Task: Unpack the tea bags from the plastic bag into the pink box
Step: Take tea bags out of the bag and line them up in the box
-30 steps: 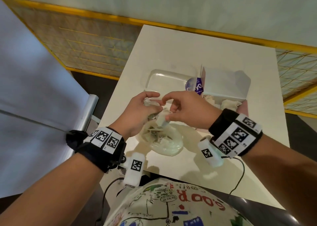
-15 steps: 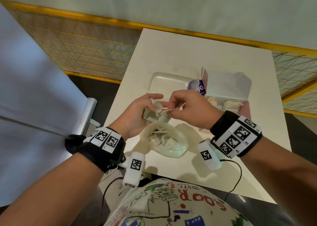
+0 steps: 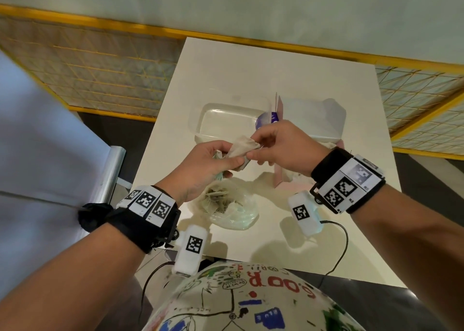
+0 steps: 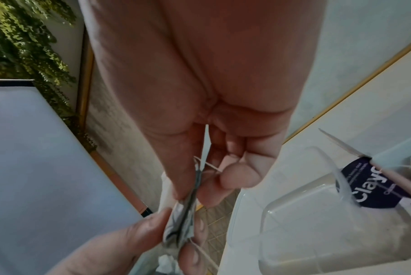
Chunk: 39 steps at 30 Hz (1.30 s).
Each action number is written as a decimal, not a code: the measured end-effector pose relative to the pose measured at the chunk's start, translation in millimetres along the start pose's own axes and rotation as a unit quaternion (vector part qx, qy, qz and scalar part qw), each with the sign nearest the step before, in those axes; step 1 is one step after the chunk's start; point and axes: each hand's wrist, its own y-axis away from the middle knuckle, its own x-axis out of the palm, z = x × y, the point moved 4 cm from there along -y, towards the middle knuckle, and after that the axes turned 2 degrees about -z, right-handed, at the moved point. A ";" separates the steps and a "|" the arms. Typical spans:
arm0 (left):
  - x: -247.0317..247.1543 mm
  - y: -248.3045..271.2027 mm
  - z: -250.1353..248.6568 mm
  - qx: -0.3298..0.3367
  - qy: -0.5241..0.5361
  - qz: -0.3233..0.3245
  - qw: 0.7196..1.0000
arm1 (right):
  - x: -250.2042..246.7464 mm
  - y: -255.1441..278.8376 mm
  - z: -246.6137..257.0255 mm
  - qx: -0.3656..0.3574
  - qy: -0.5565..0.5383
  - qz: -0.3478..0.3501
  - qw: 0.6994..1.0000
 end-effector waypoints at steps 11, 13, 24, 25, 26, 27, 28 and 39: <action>12.0 -4.2 9.9 -0.074 0.045 -0.062 0.994 | -69.5 -2.4 -115.2 0.115 0.335 0.004 0.935; 12.9 -4.4 15.3 -0.087 0.044 -0.074 0.992 | -55.5 -0.2 -131.9 0.135 0.388 0.058 0.910; 21.4 3.0 31.4 -0.121 0.052 -0.120 0.984 | -10.2 -21.1 -173.3 0.089 0.329 0.157 0.927; 22.8 3.6 32.0 -0.123 0.057 -0.123 0.983 | -10.4 -21.7 -175.3 0.087 0.332 0.151 0.927; 24.1 4.0 32.9 -0.124 0.061 -0.124 0.983 | -10.3 -22.3 -177.2 0.086 0.336 0.142 0.927; 25.5 4.3 33.6 -0.125 0.063 -0.126 0.982 | -10.5 -23.3 -179.4 0.085 0.337 0.132 0.928; 26.7 4.3 34.6 -0.127 0.063 -0.130 0.981 | -10.6 -23.9 -181.2 0.091 0.341 0.125 0.927; 35.8 6.8 40.4 -0.143 0.056 -0.129 0.980 | -19.0 -33.5 -176.3 0.067 0.369 0.034 0.926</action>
